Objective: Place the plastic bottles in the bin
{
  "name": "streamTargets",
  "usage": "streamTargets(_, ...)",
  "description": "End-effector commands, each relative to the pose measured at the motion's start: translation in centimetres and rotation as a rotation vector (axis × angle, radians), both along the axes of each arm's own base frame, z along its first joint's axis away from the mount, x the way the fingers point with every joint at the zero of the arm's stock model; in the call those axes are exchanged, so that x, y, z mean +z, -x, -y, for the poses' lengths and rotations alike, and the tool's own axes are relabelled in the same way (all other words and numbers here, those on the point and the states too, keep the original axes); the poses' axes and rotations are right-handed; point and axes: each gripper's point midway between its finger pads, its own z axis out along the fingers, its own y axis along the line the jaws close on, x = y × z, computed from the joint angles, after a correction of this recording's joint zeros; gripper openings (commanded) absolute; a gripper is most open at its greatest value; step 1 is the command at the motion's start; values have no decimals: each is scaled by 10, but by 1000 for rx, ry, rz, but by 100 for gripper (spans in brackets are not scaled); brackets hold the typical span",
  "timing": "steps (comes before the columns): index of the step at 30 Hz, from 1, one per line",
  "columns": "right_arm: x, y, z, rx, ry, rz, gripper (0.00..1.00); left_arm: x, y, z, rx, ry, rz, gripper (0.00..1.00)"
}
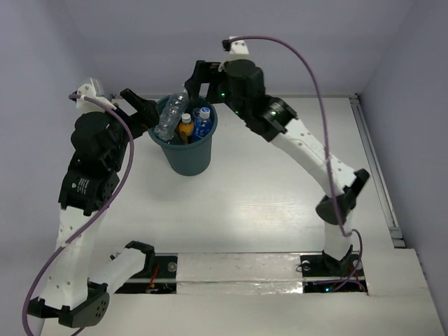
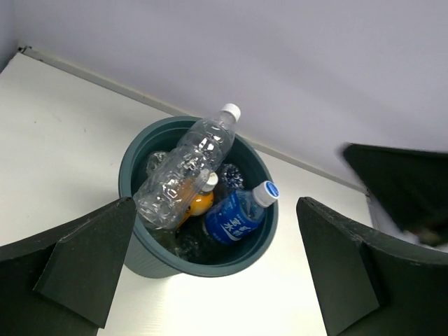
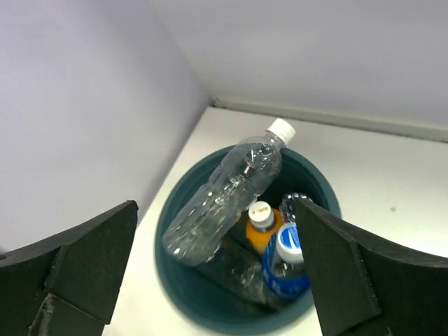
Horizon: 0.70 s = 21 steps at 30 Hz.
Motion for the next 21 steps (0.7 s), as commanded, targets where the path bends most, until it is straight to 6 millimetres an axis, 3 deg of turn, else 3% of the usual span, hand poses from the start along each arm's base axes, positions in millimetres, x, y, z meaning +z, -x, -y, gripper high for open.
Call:
streamTargets(1, 49, 37, 37, 9, -67, 55, 96, 30, 17, 4, -37, 61, 78, 99)
streamTargets(2, 79, 60, 64, 9, -116, 97, 80, 33, 21, 9, -71, 72, 89, 99)
streamTargets(3, 53, 64, 68, 12, -89, 73, 66, 40, 28, 10, -86, 88, 111, 99)
streamTargets(4, 57, 76, 82, 15, -104, 87, 49, 43, 32, 12, -102, 92, 124, 99)
streamTargets(5, 99, 110, 124, 6, -204, 167, 16, 49, 41, 13, -121, 99, 144, 99)
streamTargets(6, 100, 123, 143, -8, -220, 178, 9, 50, 45, 12, -126, 101, 147, 99)
streamTargets(7, 68, 129, 155, -28, -184, 145, 6, 51, 50, 11, -129, 102, 150, 99)
streamTargets(8, 67, 142, 175, -51, -203, 153, 5, 48, 55, 9, -124, 100, 141, 99)
streamTargets(9, 80, 168, 220, -105, -256, 191, 7, 50, 64, 5, -117, 102, 152, 99)
streamTargets(10, 57, 173, 233, -137, -222, 164, 10, 45, 68, 3, -109, 101, 136, 99)
streamTargets(11, 40, 180, 250, -168, -187, 135, 22, 41, 71, 1, -102, 102, 127, 99)
streamTargets(12, 41, 194, 280, -223, -213, 148, 31, 40, 77, -1, -101, 105, 134, 99)
streamTargets(14, 14, 199, 296, -267, -181, 107, 56, 29, 79, 0, -104, 111, 112, 99)
streamTargets(15, 2, 201, 305, -303, -159, 84, 77, 27, 80, 0, -108, 117, 113, 99)
streamTargets(17, -9, 207, 315, -323, -173, 62, 88, 16, 77, 7, -132, 130, 86, 99)
streamTargets(21, -5, 212, 320, -325, -206, 57, 92, 9, 70, 18, -174, 155, 64, 99)
